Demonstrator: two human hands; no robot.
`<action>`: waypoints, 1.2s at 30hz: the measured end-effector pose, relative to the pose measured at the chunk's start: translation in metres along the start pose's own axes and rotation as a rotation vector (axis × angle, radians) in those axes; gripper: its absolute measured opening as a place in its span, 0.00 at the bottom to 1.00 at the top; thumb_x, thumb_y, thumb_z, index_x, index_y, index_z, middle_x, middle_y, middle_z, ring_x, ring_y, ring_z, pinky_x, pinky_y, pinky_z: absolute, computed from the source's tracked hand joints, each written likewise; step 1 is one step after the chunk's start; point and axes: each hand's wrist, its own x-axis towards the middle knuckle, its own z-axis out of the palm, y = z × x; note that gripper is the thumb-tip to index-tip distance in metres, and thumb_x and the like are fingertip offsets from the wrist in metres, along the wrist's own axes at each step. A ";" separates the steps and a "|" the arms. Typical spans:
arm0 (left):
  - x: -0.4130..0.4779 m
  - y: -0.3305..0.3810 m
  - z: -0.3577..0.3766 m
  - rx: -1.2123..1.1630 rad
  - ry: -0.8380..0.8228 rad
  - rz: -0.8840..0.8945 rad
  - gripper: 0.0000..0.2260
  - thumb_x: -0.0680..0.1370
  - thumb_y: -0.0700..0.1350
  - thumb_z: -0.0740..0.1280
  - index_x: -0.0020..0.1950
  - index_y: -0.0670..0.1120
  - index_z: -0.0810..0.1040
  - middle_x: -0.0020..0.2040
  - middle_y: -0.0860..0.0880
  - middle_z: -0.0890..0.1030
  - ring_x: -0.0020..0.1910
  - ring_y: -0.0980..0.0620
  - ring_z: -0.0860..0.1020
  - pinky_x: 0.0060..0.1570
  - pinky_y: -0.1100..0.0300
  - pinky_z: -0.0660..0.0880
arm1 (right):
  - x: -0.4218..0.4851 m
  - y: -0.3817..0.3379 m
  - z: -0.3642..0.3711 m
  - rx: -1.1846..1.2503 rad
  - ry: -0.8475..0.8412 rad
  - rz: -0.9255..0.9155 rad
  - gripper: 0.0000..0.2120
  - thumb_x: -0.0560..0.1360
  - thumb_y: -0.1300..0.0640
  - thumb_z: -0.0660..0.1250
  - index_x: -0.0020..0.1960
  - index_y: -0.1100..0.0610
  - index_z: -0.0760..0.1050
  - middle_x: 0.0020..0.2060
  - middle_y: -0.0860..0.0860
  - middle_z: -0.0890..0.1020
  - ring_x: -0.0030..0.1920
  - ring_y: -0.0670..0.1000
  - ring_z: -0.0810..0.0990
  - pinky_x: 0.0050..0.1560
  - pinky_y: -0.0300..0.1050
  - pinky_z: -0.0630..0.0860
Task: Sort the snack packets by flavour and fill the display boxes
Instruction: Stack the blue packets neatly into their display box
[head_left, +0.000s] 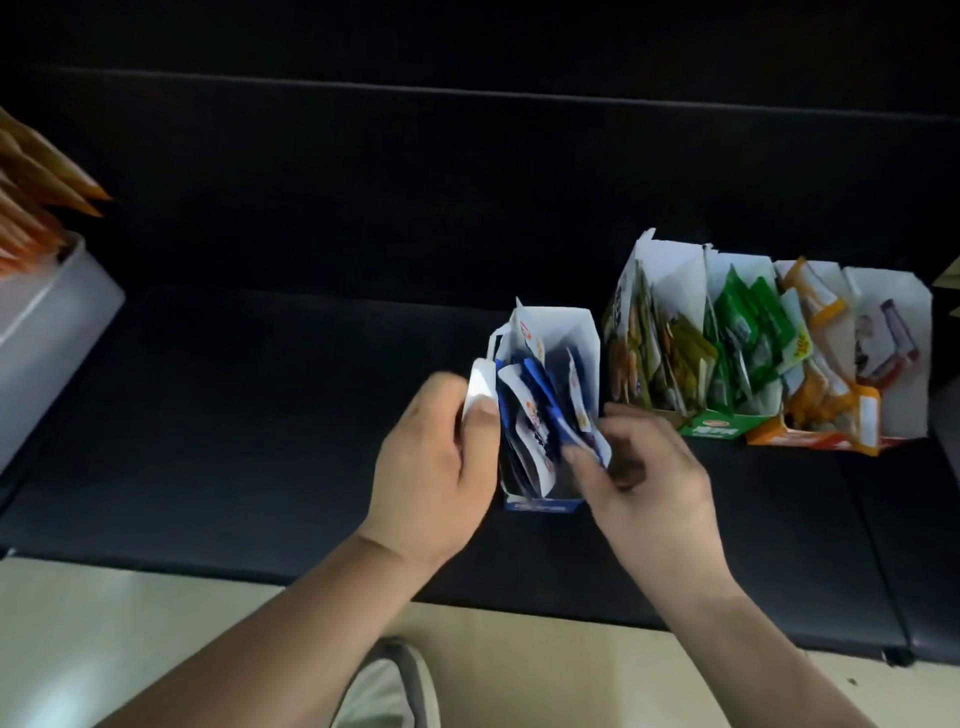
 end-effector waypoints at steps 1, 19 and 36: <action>0.008 0.001 0.001 -0.011 0.012 0.004 0.08 0.85 0.51 0.58 0.47 0.53 0.71 0.41 0.56 0.74 0.39 0.56 0.75 0.36 0.65 0.70 | 0.007 -0.002 0.001 0.002 0.015 0.001 0.10 0.73 0.55 0.78 0.53 0.55 0.82 0.60 0.48 0.81 0.56 0.48 0.83 0.52 0.40 0.81; -0.003 -0.013 0.001 -0.096 -0.397 0.004 0.54 0.66 0.60 0.82 0.83 0.62 0.52 0.80 0.66 0.58 0.79 0.64 0.59 0.75 0.56 0.68 | 0.032 -0.032 -0.003 0.436 -0.271 0.351 0.14 0.78 0.55 0.74 0.63 0.46 0.81 0.57 0.42 0.86 0.59 0.43 0.84 0.63 0.54 0.81; 0.003 -0.010 0.008 -0.297 -0.261 -0.064 0.41 0.70 0.45 0.81 0.78 0.58 0.65 0.67 0.63 0.78 0.65 0.58 0.78 0.55 0.57 0.80 | 0.020 -0.007 -0.017 0.159 -0.334 0.102 0.21 0.80 0.63 0.70 0.71 0.50 0.76 0.57 0.38 0.85 0.60 0.40 0.83 0.62 0.38 0.79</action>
